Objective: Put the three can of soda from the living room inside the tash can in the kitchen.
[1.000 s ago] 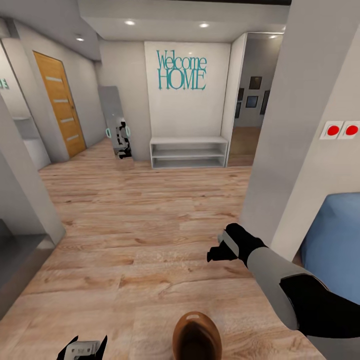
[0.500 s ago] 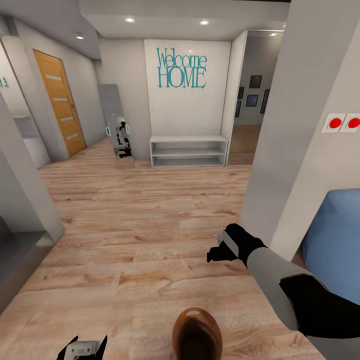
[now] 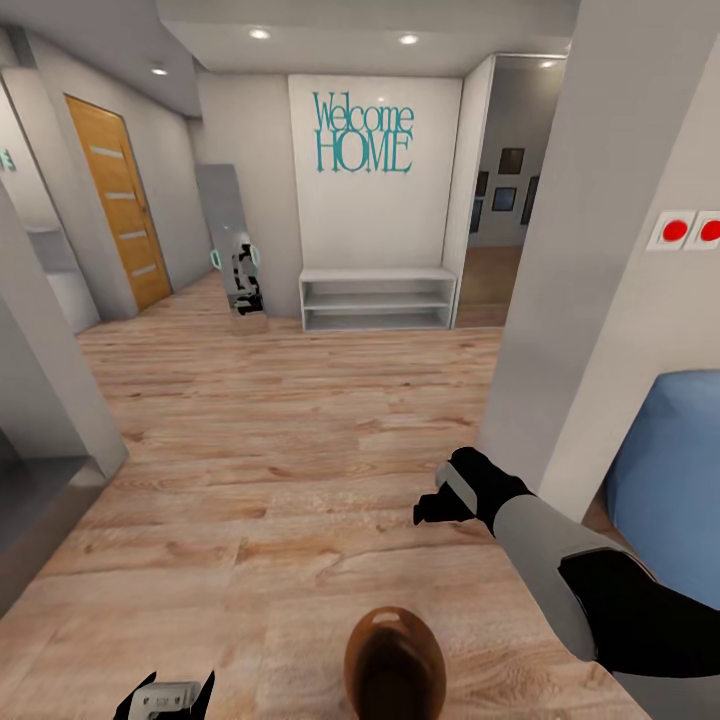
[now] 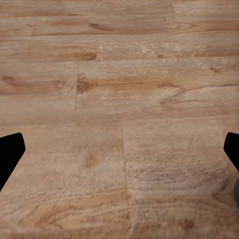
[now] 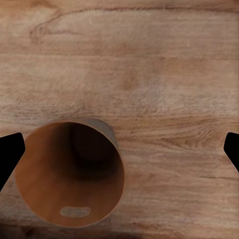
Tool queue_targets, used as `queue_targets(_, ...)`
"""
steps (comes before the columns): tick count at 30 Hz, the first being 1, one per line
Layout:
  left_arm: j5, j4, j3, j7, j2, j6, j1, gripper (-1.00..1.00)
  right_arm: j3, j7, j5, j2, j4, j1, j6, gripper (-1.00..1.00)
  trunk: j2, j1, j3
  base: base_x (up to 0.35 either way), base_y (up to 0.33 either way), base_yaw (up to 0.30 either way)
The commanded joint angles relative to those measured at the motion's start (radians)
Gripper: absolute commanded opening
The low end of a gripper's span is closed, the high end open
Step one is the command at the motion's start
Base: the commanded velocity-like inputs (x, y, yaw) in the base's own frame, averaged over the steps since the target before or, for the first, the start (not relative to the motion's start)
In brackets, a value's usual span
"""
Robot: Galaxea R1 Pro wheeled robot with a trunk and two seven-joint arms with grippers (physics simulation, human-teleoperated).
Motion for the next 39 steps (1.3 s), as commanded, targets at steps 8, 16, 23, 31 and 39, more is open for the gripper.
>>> queue_targets(8,0.002,-0.006,-0.001,-0.001,0.000,-0.003,0.001,1.00,-0.001,0.000,0.001,0.000,-0.001,0.000,0.000,1.00,-0.007,0.004,-0.003,0.000,0.000,0.000)
queue_targets(16,0.002,-0.017,0.000,-0.001,0.000,-0.001,0.002,1.00,-0.001,0.000,0.001,-0.003,-0.002,0.000,0.000,1.00,-0.007,0.004,-0.003,-0.103,0.125,0.000)
queue_targets(23,0.002,-0.019,0.000,0.000,0.000,-0.003,0.002,1.00,-0.001,0.000,0.001,-0.002,-0.005,0.001,0.000,1.00,-0.007,0.004,-0.003,-0.060,0.054,0.000)
queue_targets(31,0.001,-0.018,0.000,0.000,0.000,-0.003,0.002,1.00,-0.001,0.000,0.002,-0.003,-0.005,0.000,0.000,1.00,-0.007,0.004,-0.003,-0.012,0.010,0.000)
queue_targets(39,-0.001,-0.015,0.001,0.001,0.000,-0.002,0.002,1.00,-0.001,0.000,0.002,-0.004,-0.007,0.000,0.000,1.00,-0.007,0.004,-0.003,-0.080,0.002,0.000)
